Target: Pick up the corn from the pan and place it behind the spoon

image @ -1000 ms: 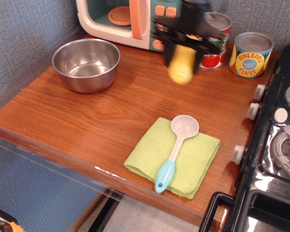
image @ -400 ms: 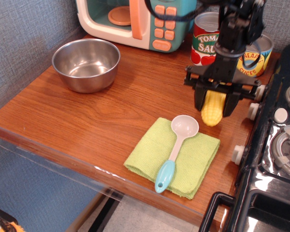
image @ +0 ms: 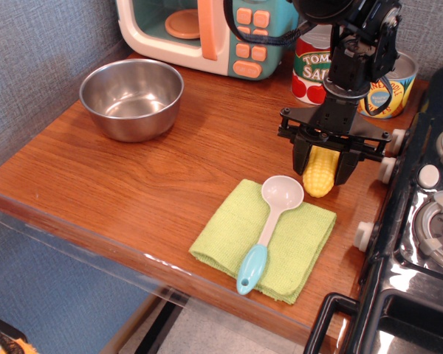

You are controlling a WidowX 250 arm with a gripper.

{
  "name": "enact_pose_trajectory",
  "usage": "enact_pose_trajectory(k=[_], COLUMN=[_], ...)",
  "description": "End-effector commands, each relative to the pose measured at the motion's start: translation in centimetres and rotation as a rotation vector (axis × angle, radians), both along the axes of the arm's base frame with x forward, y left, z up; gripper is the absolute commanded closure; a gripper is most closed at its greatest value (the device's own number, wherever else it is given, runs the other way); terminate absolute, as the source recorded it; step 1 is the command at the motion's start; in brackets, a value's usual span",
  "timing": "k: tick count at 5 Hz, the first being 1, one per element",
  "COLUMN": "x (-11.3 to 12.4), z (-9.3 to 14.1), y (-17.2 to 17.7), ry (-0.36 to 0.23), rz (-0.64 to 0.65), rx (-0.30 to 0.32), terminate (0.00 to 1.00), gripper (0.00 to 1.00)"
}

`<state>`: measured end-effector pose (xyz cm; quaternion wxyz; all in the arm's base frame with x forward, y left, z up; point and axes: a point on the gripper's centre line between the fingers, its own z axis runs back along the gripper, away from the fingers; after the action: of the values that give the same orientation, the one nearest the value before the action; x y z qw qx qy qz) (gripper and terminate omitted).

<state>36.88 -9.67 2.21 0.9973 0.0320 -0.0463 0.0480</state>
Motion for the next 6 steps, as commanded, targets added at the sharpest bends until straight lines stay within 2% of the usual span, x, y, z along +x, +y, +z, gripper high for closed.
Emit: enact_pose_trajectory(k=[1, 3, 4, 5, 6], x=[-0.2, -2.3, -3.6, -4.5, -4.5], z=[3.3, 9.8, 10.1, 10.0, 10.0], y=[0.7, 0.6, 1.4, 2.2, 2.2], ry=[-0.057, -0.148, -0.112, -0.076, -0.076], rz=[-0.057, -0.158, -0.156, -0.141, -0.141], rx=[0.01, -0.014, -0.029, 0.043, 0.043], terminate=[0.0, 0.0, 0.0, 0.0, 0.0], gripper=[0.0, 0.0, 0.0, 0.0, 0.0])
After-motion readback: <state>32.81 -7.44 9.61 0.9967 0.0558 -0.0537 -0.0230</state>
